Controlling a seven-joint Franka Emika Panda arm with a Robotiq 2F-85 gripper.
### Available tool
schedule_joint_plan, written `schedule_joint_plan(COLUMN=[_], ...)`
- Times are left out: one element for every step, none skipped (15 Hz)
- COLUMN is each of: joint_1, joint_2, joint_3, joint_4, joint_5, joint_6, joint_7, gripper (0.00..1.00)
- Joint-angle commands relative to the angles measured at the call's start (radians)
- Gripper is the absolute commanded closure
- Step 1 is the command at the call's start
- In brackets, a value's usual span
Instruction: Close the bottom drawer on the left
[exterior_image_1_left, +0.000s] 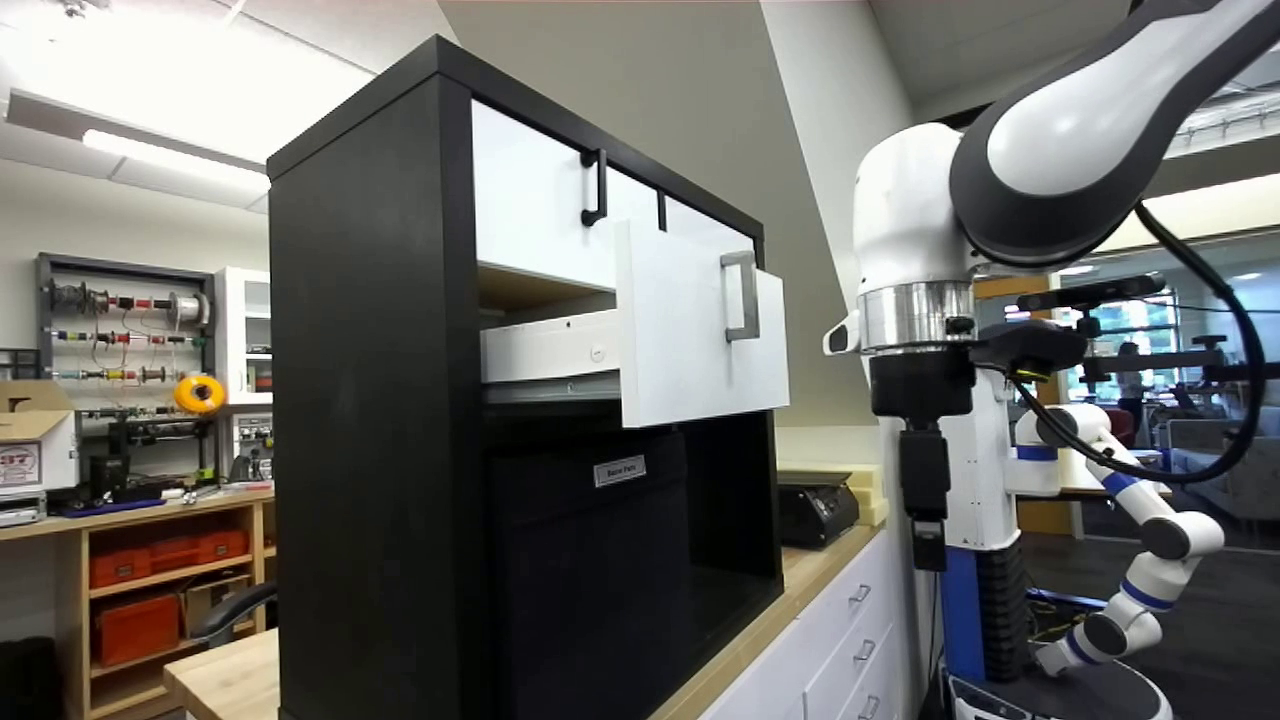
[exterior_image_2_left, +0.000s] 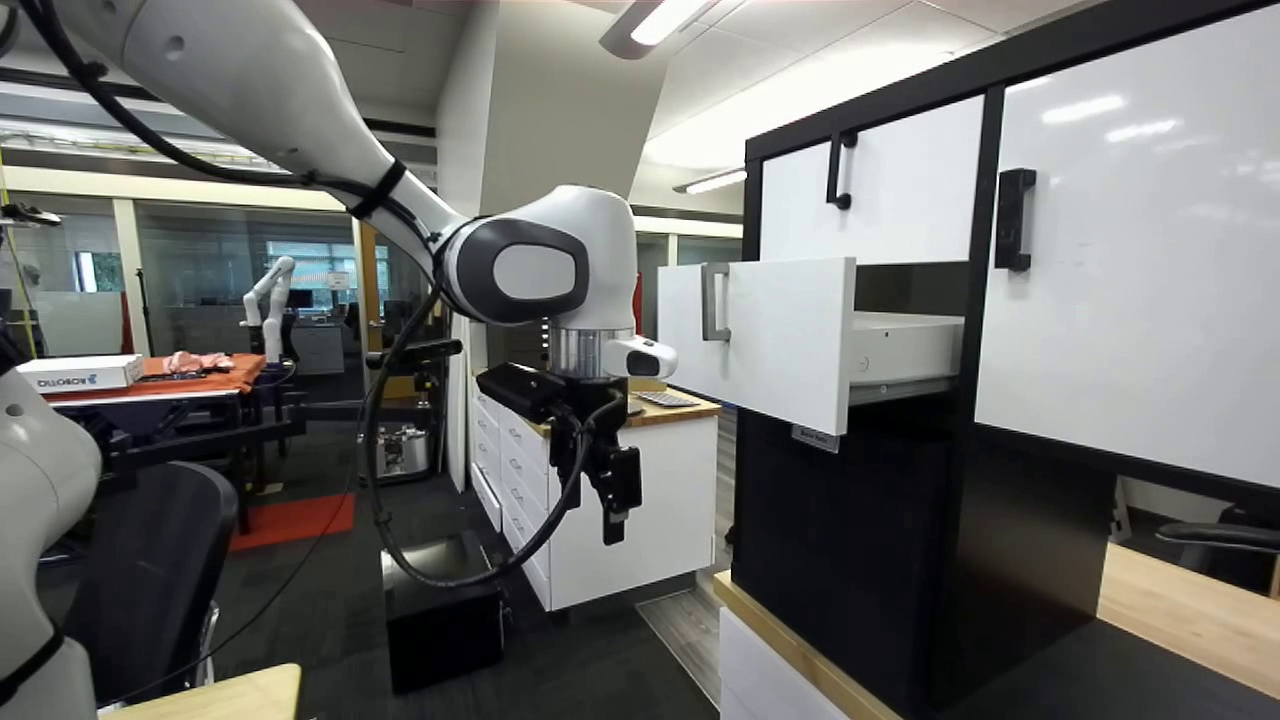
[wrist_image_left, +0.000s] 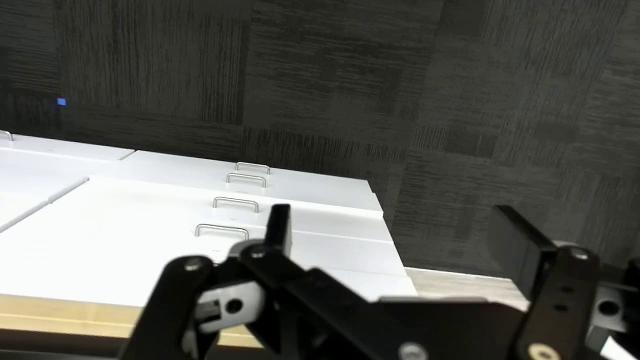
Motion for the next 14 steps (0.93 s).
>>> schedule_joint_plan(joint_1=[-0.008, -0.012, -0.013, -0.014, -0.014, -0.012, -0.013, -0.015, -0.021, -0.022, -0.028, -0.031, -0.036, -0.042], joint_2=[-0.058, -0.07, -0.084, -0.106, -0.126, -0.151, -0.175, -0.199, -0.221, -0.242, -0.26, -0.278, -0.294, -0.309], joint_3=[0.026, 0.033, 0.039, 0.045, 0.049, 0.052, 0.056, 0.06, 0.067, 0.068, 0.072, 0.074, 0.076, 0.078], joint_4=[-0.023, -0.025, -0.027, -0.032, -0.033, -0.034, -0.036, -0.035, -0.032, -0.027, -0.022, -0.017, -0.011, -0.008], joint_5=[-0.045, -0.062, -0.077, -0.093, -0.105, -0.109, -0.114, -0.122, -0.134, -0.136, -0.144, -0.147, -0.151, -0.154], joint_6=[0.052, 0.052, 0.049, 0.036, 0.021, 0.003, -0.007, -0.011, -0.012, -0.013, -0.013, -0.014, -0.011, -0.001], joint_7=[0.119, 0.147, 0.169, 0.188, 0.202, 0.211, 0.223, 0.234, 0.255, 0.26, 0.278, 0.285, 0.293, 0.301], gripper=[0.0, 0.0, 0.0, 0.0, 0.0, 0.0, 0.0, 0.0, 0.0, 0.0, 0.0, 0.0, 0.0, 0.0])
